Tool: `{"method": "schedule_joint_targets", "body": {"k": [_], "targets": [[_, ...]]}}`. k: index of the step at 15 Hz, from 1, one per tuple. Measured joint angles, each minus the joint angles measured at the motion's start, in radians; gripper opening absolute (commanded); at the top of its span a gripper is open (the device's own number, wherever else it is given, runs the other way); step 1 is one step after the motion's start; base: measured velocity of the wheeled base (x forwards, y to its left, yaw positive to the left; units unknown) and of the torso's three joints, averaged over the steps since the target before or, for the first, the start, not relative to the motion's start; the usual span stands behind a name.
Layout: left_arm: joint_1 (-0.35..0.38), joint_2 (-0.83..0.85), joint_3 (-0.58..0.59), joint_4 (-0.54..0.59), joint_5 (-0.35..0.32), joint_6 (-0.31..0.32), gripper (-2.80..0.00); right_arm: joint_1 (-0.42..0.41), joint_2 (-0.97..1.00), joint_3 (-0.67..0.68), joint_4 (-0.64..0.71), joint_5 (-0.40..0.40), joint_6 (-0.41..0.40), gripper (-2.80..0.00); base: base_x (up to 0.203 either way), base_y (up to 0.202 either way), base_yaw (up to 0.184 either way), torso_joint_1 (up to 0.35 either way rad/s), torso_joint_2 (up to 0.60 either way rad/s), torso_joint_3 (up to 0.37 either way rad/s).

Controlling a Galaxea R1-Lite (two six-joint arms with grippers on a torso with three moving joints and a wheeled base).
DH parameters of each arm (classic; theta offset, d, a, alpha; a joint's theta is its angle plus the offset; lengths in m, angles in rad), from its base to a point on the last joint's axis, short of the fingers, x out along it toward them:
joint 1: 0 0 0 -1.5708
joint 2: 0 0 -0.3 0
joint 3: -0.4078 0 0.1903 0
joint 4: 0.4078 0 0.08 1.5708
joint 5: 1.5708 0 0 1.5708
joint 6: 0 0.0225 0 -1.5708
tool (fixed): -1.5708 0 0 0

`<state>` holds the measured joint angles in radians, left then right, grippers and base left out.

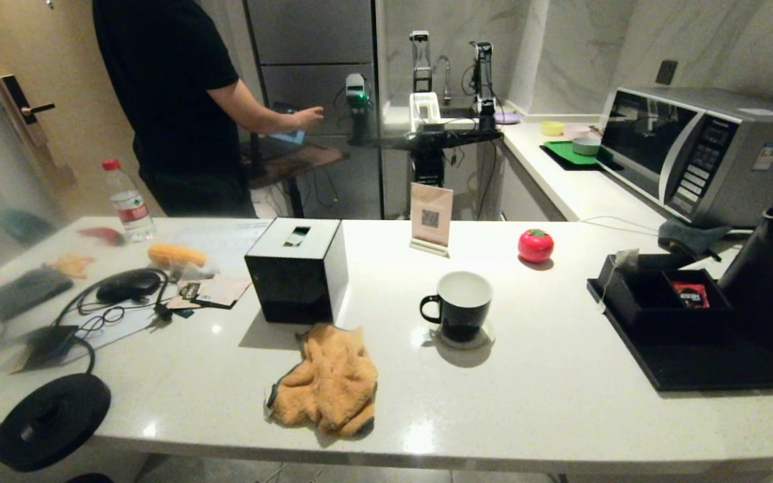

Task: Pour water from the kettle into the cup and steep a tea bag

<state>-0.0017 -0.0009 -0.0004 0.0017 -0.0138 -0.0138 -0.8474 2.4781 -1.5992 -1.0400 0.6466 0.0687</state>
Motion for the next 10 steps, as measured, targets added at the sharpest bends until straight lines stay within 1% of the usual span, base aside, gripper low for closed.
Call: {"method": "schedule_joint_targets", "body": {"k": [6, 10], "targets": [[0.0, 0.0, 0.0, 0.0, 0.0, 0.0, -2.8, 0.01, -0.072, 0.081, 0.018, -0.013, -0.003, -2.8, 0.0, 0.0, 0.0, 0.0, 0.0, 0.0], [0.0, 0.0, 0.0, 0.0, 0.0, 0.001, -2.8, 0.03, -0.138, 0.129, 0.039, -0.06, -0.004, -2.8, 0.0, 0.0, 0.0, 0.0, 0.0, 0.0]]}}
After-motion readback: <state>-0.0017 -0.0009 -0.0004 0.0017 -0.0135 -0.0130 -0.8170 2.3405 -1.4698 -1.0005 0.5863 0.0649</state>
